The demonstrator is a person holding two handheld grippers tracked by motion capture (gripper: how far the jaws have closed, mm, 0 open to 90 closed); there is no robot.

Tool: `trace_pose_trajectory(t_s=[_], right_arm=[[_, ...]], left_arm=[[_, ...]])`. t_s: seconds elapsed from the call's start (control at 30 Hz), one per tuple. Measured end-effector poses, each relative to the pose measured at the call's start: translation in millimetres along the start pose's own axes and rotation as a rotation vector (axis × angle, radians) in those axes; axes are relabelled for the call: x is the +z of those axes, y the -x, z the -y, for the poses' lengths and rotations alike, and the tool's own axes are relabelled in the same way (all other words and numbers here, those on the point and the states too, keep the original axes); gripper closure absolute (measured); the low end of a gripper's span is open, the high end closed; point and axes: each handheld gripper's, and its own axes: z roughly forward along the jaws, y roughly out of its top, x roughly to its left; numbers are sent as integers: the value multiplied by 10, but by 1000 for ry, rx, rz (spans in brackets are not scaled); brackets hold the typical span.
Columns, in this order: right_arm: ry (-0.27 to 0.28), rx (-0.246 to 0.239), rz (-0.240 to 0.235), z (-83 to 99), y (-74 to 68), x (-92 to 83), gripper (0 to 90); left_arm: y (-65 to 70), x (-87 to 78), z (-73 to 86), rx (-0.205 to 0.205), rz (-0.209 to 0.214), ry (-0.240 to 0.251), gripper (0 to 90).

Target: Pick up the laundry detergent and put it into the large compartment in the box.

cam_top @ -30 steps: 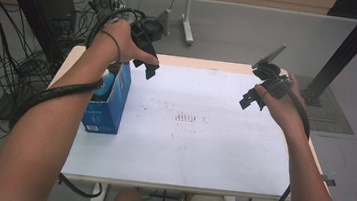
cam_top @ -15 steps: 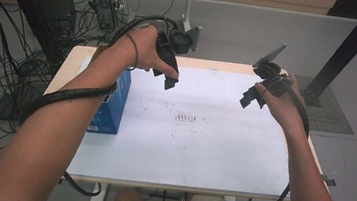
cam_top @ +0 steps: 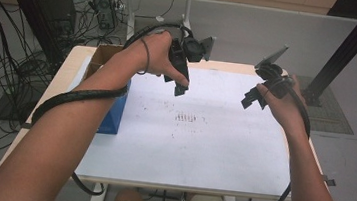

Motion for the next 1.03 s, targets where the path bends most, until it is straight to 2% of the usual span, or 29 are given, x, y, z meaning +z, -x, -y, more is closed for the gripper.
trace_pose_trajectory(t_s=[0.4,1.03], right_arm=[[-6,-5,3,-21,-26,-11,63],[-6,-13,4,-27,-57,15,64]], left_arm=[[15,-25,-8,3,-9,3,123],[-5,4,27,-1,4,10,120]])
